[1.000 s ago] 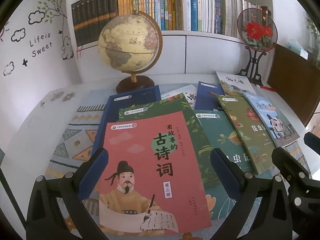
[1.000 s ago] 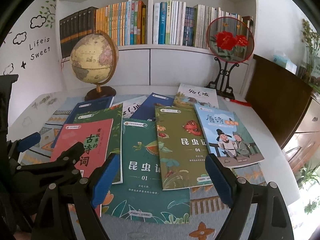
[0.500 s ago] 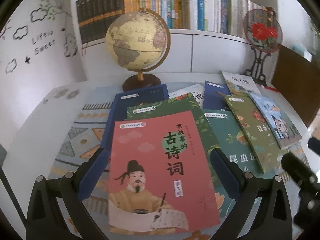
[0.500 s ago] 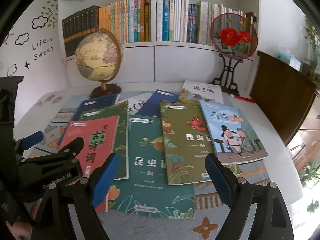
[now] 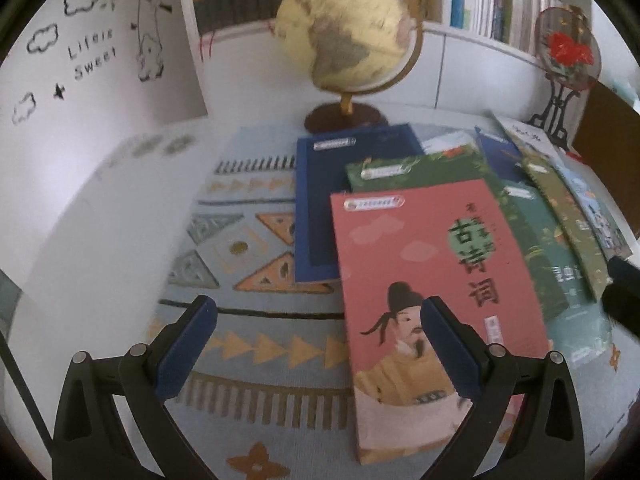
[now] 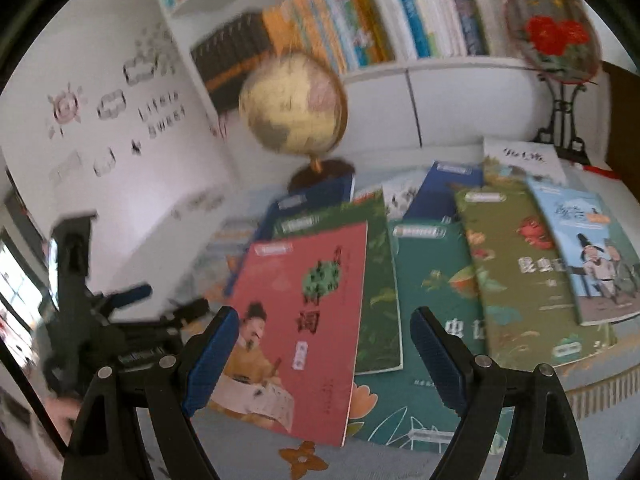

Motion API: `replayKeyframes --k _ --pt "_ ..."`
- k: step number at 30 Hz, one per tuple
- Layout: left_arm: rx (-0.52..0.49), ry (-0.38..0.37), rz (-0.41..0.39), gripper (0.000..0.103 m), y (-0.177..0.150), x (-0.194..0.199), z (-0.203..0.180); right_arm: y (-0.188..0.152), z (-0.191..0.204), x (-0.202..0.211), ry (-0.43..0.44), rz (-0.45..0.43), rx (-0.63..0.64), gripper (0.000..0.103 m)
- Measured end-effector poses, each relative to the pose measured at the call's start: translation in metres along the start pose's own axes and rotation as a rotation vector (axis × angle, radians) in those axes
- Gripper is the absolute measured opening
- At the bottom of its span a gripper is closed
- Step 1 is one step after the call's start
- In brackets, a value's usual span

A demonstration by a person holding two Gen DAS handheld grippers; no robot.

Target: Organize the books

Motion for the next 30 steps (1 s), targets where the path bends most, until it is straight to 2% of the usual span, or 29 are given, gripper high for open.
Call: replayKeyframes --k 3,7,12,16,18,20,23,26,27,29,30 --pt "-0.020 -0.039 0.051 0.089 -0.009 -0.020 -0.010 -0.012 -0.007 -0.022 -0.024 0.056 -0.004 0.085" --pt "0.005 -0.105 0.101 0.087 -0.019 -0.034 -0.018 -0.021 -0.017 -0.035 -0.018 0.102 -0.026 0.083" --pt "0.006 -0.169 0.110 0.079 -0.023 -0.035 -0.025 -0.029 -0.025 -0.049 -0.003 0.124 -0.021 0.083" --pt "0.019 -0.248 0.123 0.076 -0.028 -0.033 -0.032 -0.035 -0.020 -0.050 -0.017 0.101 0.065 0.084" --pt "0.003 -0.248 0.108 0.070 -0.028 -0.031 -0.035 -0.037 -0.017 -0.052 -0.020 0.102 0.084 0.084" --pt "-0.014 -0.277 0.105 0.065 -0.028 -0.030 -0.039 -0.039 -0.010 -0.053 0.016 0.110 0.100 0.084" --pt "-0.008 -0.275 0.101 0.065 -0.029 -0.029 -0.040 -0.042 -0.001 -0.056 0.054 0.122 0.128 0.084" --pt "-0.005 -0.282 0.103 0.065 -0.028 -0.030 -0.040 -0.046 0.005 -0.058 0.037 0.131 0.172 0.084" --pt "-0.009 -0.277 0.100 0.065 -0.028 -0.029 -0.040 -0.046 0.006 -0.057 0.058 0.133 0.166 0.083" --pt "-0.012 -0.268 0.096 0.065 -0.028 -0.029 -0.039 -0.046 0.003 -0.053 0.096 0.125 0.127 0.080" --pt "-0.012 -0.262 0.093 0.065 -0.027 -0.029 -0.039 -0.044 0.000 -0.050 0.116 0.117 0.102 0.075"
Point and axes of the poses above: each gripper's, at about its wrist camera, not at the fingertips, and x roughly against the way its jaws point, z to its left, y to its top, the point moved 5 cm from there along -x, roughly the way its jaws point, and after that the axes turned 10 degrees about y, right-handed, at the moved point
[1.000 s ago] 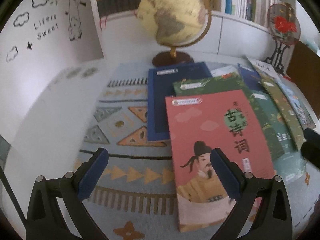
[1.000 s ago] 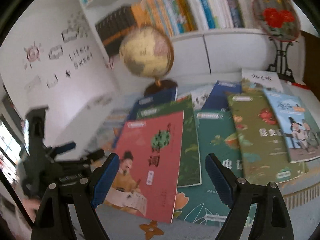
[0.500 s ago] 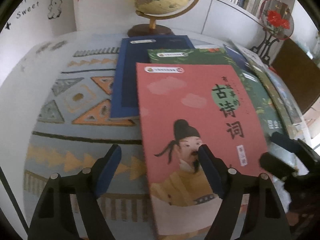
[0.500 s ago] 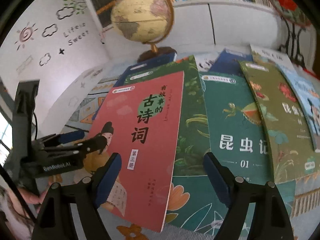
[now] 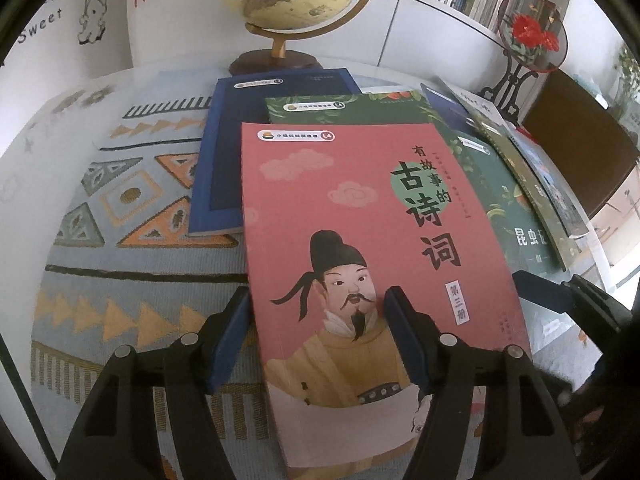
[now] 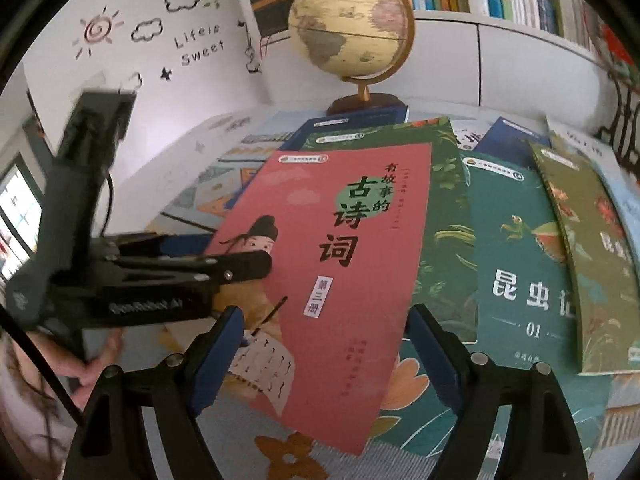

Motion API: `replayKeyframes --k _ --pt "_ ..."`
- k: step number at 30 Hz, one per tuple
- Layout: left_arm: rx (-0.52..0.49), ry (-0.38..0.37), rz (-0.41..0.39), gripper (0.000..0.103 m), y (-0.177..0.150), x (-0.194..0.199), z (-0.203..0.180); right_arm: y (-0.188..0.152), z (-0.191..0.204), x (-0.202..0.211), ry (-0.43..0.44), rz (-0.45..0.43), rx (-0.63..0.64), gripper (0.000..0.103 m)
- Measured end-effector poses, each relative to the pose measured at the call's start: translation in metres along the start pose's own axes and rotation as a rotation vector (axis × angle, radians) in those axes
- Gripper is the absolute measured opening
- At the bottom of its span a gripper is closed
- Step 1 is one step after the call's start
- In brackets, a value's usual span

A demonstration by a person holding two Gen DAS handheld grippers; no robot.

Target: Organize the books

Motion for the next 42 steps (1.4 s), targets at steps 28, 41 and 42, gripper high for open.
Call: replayKeyframes --k 28,41,42 --pt "0.018 0.062 -0.030 0.066 0.001 0.001 0.014 -0.013 -0.008 -0.012 0.340 0.083 -0.235 0.023" --pt "-0.055 0.119 -0.083 0.053 -0.008 0.035 0.001 -0.004 -0.001 -0.001 0.115 0.004 -0.142 0.009" --pt "-0.047 0.117 -0.077 0.053 -0.008 0.034 0.004 -0.001 0.002 0.000 0.119 -0.003 -0.137 0.009"
Point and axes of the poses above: each gripper's, at about its wrist camera, not at the fingertips, and x roughly against the way its jaws point, z to its left, y to its top, the point moved 5 cm from there along -x, roughly the way its jaws point, and after that the axes turned 10 degrees about y, right-handed, at the moved point
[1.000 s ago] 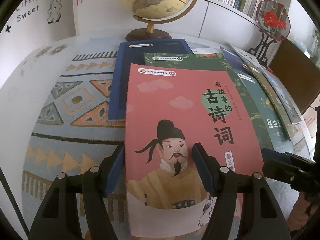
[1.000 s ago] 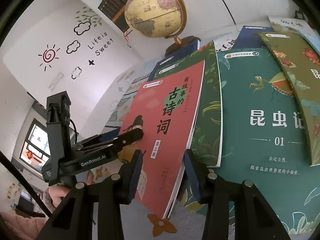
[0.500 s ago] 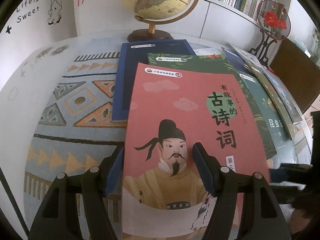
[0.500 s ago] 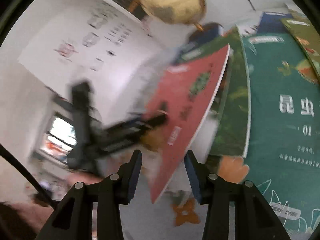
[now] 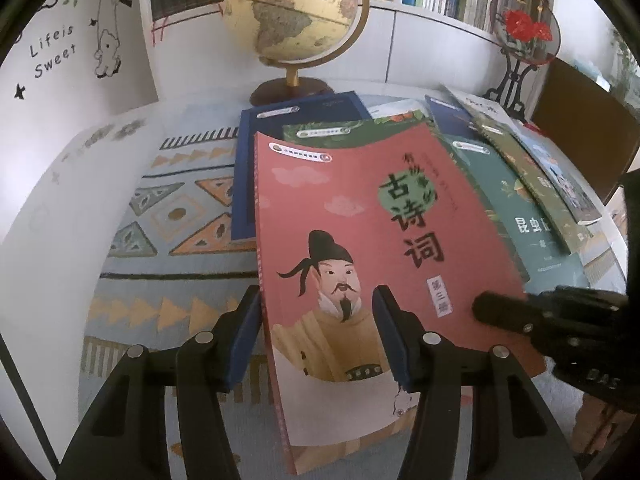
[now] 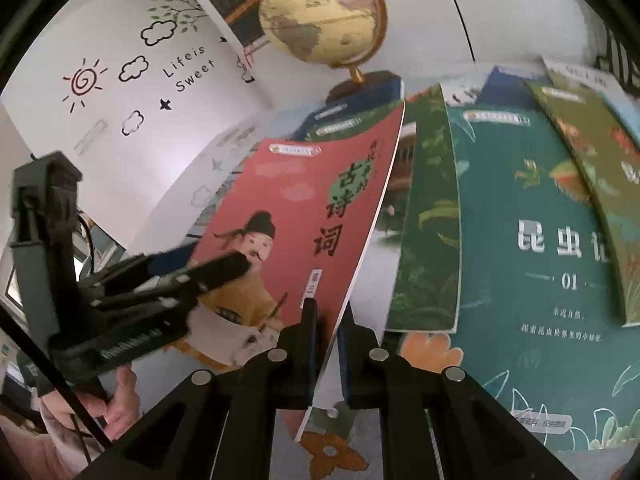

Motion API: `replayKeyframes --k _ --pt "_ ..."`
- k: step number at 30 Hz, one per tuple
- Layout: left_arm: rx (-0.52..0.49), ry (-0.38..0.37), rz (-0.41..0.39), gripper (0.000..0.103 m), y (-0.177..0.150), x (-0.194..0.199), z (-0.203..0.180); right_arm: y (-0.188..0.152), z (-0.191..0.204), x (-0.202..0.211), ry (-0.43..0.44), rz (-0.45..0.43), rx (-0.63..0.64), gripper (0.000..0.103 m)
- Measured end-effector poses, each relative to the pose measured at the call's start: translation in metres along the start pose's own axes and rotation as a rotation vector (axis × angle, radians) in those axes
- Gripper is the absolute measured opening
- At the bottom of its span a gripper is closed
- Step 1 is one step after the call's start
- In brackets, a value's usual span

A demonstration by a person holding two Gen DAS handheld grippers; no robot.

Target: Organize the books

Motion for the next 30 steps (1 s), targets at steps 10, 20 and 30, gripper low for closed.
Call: replayKeyframes --k 10,20,30 --pt "0.108 0.056 -0.026 0.053 0.013 0.014 0.072 0.028 0.054 -0.047 0.085 0.055 -0.012 0.009" --pt "0.244 0.128 -0.008 0.053 0.004 0.010 0.168 0.033 0.116 -0.122 0.161 0.126 -0.053 0.009" --pt "0.298 0.125 0.062 0.052 -0.013 -0.021 0.200 0.019 0.120 -0.159 0.108 0.154 -0.147 0.009"
Point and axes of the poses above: each gripper's, at about its wrist camera, not at the fingertips, and x roughly against the way its jaws point, z to its left, y to its top, the point moved 5 cm from there along -x, roughly the way its jaws point, and after that the axes turned 10 degrees about y, right-handed, at the moved point
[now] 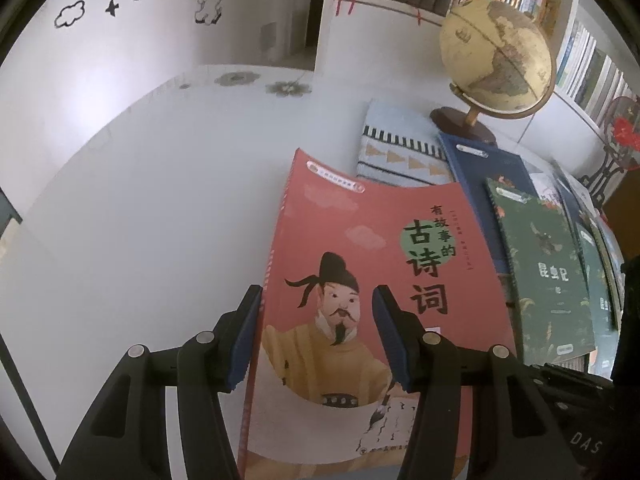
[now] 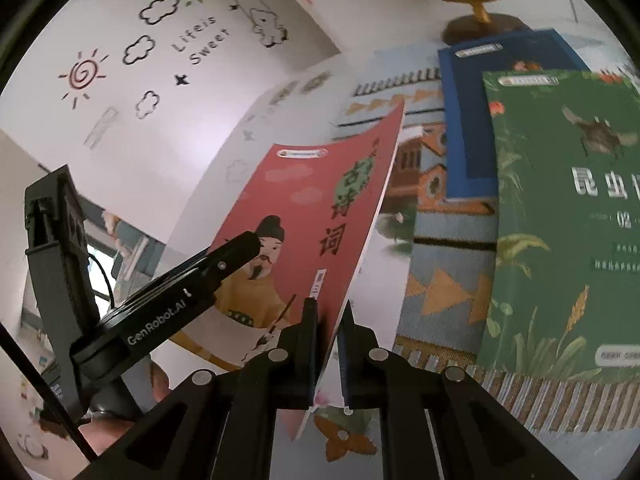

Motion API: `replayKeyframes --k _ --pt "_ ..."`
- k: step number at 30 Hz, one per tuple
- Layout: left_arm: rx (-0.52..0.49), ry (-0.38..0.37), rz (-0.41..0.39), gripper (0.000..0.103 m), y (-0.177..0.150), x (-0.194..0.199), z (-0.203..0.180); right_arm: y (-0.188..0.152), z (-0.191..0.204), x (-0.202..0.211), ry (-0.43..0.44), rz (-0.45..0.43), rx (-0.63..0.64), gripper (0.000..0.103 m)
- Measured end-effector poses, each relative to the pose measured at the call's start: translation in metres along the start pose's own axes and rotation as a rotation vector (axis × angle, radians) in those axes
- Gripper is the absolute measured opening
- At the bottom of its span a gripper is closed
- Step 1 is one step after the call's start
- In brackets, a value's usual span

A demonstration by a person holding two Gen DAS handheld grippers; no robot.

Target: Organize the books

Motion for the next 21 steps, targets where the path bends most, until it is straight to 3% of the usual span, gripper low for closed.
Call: replayKeyframes --k 5,11,13,16,21 --pt "0.011 0.047 0.055 0.052 -0.006 -0.015 0.006 -0.006 -0.007 0.000 -0.021 -0.001 -0.033 0.010" --pt "-0.012 0.114 0.039 0.053 -0.005 -0.013 0.006 -0.004 0.000 -0.003 -0.093 0.001 0.004 0.019" --pt "-0.009 0.102 0.028 0.055 -0.003 -0.010 0.006 -0.003 0.000 -0.001 -0.103 -0.004 0.014 0.022" --pt "0.017 0.086 0.036 0.057 -0.003 -0.008 0.008 0.002 -0.002 0.007 -0.136 -0.031 0.038 0.023" --pt "-0.003 0.133 0.004 0.057 0.003 0.010 0.002 0.017 -0.008 0.041 -0.142 -0.113 0.044 0.028"
Point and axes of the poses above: each gripper's, at about its wrist camera, not at the fingertips, and x roughly against the way its jaws point, z to its left, y to its top, the point moved 5 cm from there along -x, roughly the way its jaws point, and after that the axes turned 10 degrees about y, right-handed, at the moved point
